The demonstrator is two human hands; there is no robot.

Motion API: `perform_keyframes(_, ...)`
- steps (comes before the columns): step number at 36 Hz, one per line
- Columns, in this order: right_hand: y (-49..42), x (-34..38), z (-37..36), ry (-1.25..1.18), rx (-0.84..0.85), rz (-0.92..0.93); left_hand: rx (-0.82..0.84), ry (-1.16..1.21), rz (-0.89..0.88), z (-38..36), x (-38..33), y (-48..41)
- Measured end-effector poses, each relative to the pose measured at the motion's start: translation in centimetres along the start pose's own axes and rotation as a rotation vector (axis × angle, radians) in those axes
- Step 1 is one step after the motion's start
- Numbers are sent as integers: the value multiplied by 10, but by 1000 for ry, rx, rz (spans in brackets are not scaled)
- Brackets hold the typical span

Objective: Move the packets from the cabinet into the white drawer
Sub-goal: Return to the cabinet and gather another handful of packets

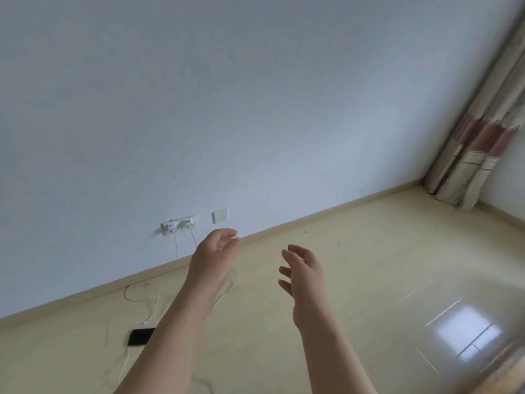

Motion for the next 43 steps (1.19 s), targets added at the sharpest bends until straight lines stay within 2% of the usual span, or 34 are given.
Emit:
perform_keyframes(6,-94,53,37,-87,-149,50,180,-33,-25,-59,-49,-125)
perform_keyframes(14,-184,95,152,-159,-406,69,434,-64,-35,-194,-91,-240)
perform_keyframes(19,-252,132,227,-187,-464,110,532,-66,-41,-289,-117,-309)
perform_keyframes(28,-363,224,367,-158,-530,148,648,-69,-103,-464,-206,-421)
perform_keyframes(38,-472,247,520,-178,-649,63,779,-52,-70,-655,-231,-529)
perform_keyframes(43,-541,287,608,-179,-722,54,857,-77,-106,-763,-265,-597)
Point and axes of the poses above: each hand's wrist, its own y-axis away from the middle knuckle, its own z-axis out of the back of the hand, x = y × z, the point moved 8 cm from there along -y, towards the middle knuckle, and after that the axes turned 11 degrees about x, right-handed, at the moved point
